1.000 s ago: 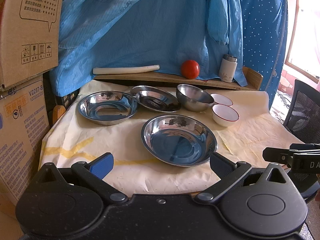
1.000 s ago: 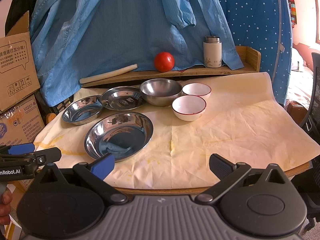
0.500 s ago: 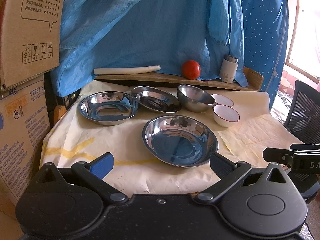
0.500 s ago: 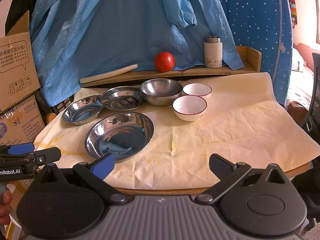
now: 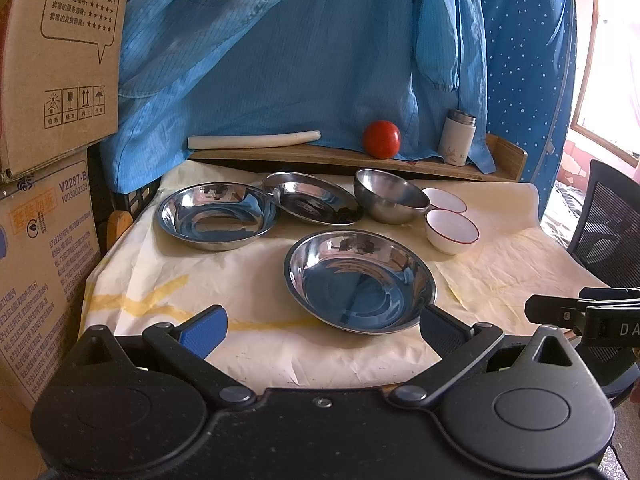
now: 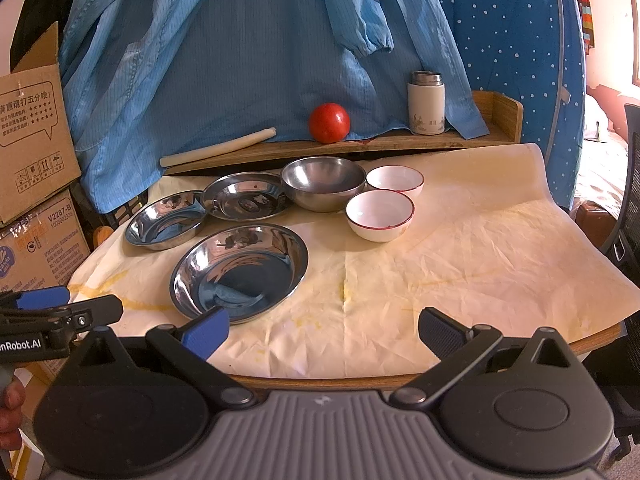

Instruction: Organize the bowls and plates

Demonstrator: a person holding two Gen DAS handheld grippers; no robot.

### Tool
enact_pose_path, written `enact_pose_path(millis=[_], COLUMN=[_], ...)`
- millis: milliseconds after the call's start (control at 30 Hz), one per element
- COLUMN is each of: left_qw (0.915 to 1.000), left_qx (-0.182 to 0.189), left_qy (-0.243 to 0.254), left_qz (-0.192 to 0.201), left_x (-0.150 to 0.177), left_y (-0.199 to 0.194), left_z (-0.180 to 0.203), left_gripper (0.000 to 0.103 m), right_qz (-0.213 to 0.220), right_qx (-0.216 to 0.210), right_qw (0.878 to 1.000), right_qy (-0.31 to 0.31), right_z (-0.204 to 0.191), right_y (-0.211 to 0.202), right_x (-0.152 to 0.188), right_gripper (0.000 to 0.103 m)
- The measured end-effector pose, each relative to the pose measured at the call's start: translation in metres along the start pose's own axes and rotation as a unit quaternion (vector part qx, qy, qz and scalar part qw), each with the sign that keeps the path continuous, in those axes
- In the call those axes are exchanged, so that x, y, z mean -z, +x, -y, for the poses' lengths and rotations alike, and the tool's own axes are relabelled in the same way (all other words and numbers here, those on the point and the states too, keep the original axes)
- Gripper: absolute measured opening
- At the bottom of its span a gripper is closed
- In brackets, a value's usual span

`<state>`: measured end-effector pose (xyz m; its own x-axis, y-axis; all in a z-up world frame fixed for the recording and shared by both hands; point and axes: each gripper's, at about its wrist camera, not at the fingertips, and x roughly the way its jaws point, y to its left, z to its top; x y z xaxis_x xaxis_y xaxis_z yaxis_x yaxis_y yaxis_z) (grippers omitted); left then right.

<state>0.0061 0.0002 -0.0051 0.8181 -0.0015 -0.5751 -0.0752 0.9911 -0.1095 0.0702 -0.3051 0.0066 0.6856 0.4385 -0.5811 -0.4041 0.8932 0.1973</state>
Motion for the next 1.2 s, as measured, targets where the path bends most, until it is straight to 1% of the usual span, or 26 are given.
enact_pose_path(millis=[267, 500, 700, 800, 933, 1067, 1200], left_qw=[0.9999, 0.9994, 0.9983, 0.9965, 0.9926, 0.9913, 0.9918], left_qx=[0.004, 0.016, 0.04, 0.054, 0.077, 0.076, 0.061], left_qy=[-0.012, -0.028, -0.042, -0.062, -0.092, -0.104, -0.108], left_qz=[0.01, 0.007, -0.001, -0.012, -0.016, -0.026, -0.032], left_x=[0.0, -0.001, -0.002, -0.002, -0.003, -0.006, -0.012], left_y=[-0.002, 0.001, 0.006, 0.012, 0.019, 0.027, 0.037], left_z=[-0.001, -0.003, -0.006, -0.011, -0.018, -0.02, -0.021], left_gripper=[0.102, 0.102, 0.098, 0.098, 0.098, 0.099, 0.1], right_qz=[-0.001, -0.002, -0.006, -0.009, -0.014, -0.02, -0.028], right_qx=[-0.001, -0.001, -0.003, -0.004, -0.008, -0.013, -0.017], right_qw=[1.0, 1.0, 1.0, 1.0, 1.0, 1.0, 0.999], right_qy=[0.001, 0.002, 0.004, 0.006, 0.009, 0.01, 0.011], right_z=[0.0, 0.0, 0.003, 0.004, 0.006, 0.008, 0.012], right_y=[0.001, 0.0, 0.007, 0.01, 0.015, 0.022, 0.031], right_x=[0.0, 0.0, -0.001, -0.003, -0.006, -0.01, -0.015], right_gripper=[0.103, 0.103, 0.103, 0.103, 0.103, 0.103, 0.103])
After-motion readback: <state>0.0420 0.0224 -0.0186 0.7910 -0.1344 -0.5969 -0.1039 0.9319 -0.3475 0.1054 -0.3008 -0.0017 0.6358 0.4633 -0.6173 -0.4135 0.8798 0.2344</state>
